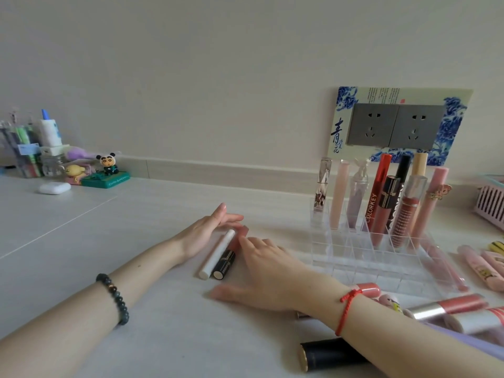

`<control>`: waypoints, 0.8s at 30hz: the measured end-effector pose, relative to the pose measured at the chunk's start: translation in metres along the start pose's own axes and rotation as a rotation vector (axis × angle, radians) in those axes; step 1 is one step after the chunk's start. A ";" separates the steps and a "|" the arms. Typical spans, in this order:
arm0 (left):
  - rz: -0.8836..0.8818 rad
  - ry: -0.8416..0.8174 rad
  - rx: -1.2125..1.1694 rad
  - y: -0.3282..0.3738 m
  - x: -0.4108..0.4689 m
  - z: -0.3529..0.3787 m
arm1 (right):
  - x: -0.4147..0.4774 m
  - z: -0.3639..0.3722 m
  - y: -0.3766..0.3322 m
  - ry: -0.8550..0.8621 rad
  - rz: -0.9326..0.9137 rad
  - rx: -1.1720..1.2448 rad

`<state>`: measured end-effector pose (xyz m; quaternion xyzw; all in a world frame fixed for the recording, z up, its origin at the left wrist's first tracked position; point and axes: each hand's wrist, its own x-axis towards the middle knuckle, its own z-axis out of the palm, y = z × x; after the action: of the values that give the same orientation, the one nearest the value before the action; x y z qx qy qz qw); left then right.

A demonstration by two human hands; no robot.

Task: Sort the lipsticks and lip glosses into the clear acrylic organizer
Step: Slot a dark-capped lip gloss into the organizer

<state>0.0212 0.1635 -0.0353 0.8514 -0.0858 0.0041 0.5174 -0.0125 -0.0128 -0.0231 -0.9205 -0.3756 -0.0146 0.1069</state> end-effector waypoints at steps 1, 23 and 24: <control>-0.002 0.004 0.003 0.001 0.000 0.000 | 0.000 0.001 -0.001 -0.005 0.009 -0.007; 0.192 0.168 0.071 -0.002 -0.004 -0.007 | -0.014 -0.031 0.018 0.255 -0.081 0.256; 0.219 0.184 0.108 0.000 -0.004 -0.006 | -0.016 -0.036 0.019 0.295 -0.095 0.276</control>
<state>0.0175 0.1689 -0.0328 0.8595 -0.1298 0.1432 0.4732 -0.0086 -0.0448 0.0068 -0.8663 -0.3972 -0.1025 0.2850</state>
